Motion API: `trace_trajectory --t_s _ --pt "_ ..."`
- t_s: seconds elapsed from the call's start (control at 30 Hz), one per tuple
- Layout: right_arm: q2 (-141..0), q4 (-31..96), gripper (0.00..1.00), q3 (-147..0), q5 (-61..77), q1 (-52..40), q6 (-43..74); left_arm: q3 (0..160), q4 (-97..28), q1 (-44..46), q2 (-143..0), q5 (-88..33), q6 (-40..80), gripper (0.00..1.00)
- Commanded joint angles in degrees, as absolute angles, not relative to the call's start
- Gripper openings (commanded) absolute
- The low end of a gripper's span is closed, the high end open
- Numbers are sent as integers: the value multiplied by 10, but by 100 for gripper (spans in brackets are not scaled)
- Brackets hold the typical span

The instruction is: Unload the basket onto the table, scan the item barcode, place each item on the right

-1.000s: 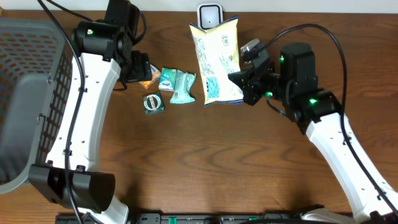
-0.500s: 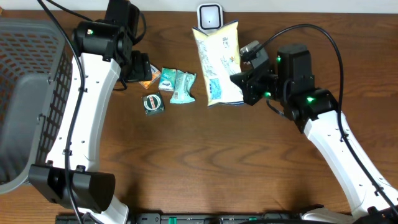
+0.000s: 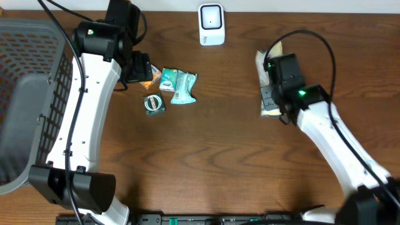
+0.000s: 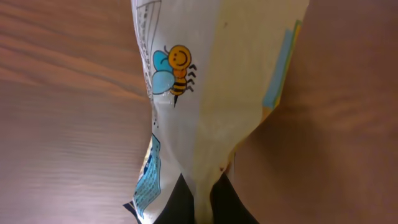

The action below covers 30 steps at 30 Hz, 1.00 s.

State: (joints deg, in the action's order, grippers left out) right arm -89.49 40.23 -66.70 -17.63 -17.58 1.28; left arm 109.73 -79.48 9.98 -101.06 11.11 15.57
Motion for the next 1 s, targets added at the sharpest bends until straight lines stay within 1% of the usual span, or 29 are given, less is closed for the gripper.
trace_trajectory --t_s 0.0,0.17,0.3,0.43,0.67,0.97 --pt "-939 408 1 -676 -298 -178 54 1097 -797 100 -1015 121 150 98" --pt "-987 415 1 -676 -394 -194 55 1097 -797 100 -1015 121 150 97" --pt "-990 416 1 -676 -437 -218 55 1097 -797 100 -1015 121 150 98" --pt "-990 411 1 -676 -422 -254 32 1097 -797 100 -1015 121 150 98" --pt "-1006 419 1 -676 -322 -308 29 1097 -797 100 -1015 121 150 97" --pt "-1072 439 1 -676 -369 -328 29 1097 -797 100 -1015 121 150 98"
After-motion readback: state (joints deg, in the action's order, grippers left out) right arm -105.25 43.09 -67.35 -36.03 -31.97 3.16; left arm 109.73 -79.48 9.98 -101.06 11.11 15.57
